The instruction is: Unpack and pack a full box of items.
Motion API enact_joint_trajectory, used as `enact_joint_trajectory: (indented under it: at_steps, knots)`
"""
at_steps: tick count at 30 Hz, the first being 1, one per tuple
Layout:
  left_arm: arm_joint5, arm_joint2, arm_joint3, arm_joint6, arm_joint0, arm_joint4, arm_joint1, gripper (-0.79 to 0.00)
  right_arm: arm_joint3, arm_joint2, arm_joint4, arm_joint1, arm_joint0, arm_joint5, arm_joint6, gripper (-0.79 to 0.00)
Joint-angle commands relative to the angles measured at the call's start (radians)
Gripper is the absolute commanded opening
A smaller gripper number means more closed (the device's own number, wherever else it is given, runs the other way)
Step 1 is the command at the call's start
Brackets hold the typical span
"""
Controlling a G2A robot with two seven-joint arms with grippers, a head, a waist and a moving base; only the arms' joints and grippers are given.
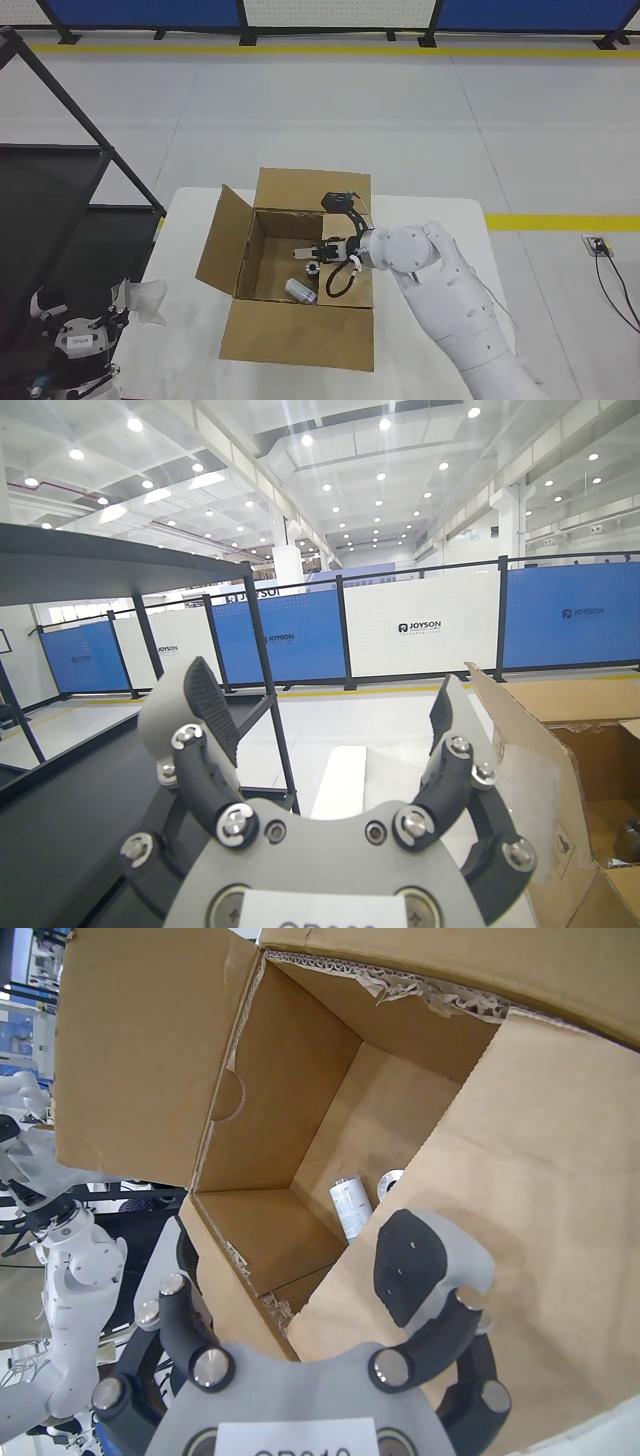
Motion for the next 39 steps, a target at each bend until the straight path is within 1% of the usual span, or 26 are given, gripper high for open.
enact_joint_trajectory:
  at_steps: [1,7,15,19,24,26,32,39]
  knots:
    - [-0.001,0.0,0.0,0.0,0.0,0.002,0.0,0.0,0.001,-0.007,-0.017,0.001,0.002,0.017,-0.004,0.0]
    - [0.001,-0.001,-0.002,0.001,0.003,-0.002,-0.002,0.0,0.016,-0.041,-0.055,-0.002,0.023,0.062,-0.009,0.0]
    - [0.005,0.001,-0.002,0.004,0.006,0.001,-0.004,0.0,0.033,-0.068,-0.054,-0.007,0.054,0.096,0.021,0.0]
    - [0.005,0.001,-0.004,0.004,0.007,0.002,-0.005,0.0,-0.042,-0.046,-0.025,-0.001,0.047,0.071,0.02,0.0]
    - [0.009,-0.001,-0.01,0.005,0.006,-0.001,-0.006,0.0,-0.221,-0.006,0.006,0.012,0.003,0.066,0.014,0.0]
    - [0.011,-0.005,-0.013,0.005,0.006,-0.006,-0.007,0.0,-0.276,0.007,0.012,0.016,-0.013,0.084,0.015,0.0]
    - [0.03,-0.04,-0.004,0.006,0.01,-0.03,-0.008,0.0,-0.276,0.007,0.012,0.016,-0.013,0.084,0.015,0.0]
    - [0.03,-0.04,-0.004,0.006,0.01,-0.03,-0.008,0.0,-0.276,0.007,0.012,0.016,-0.013,0.084,0.015,0.0]
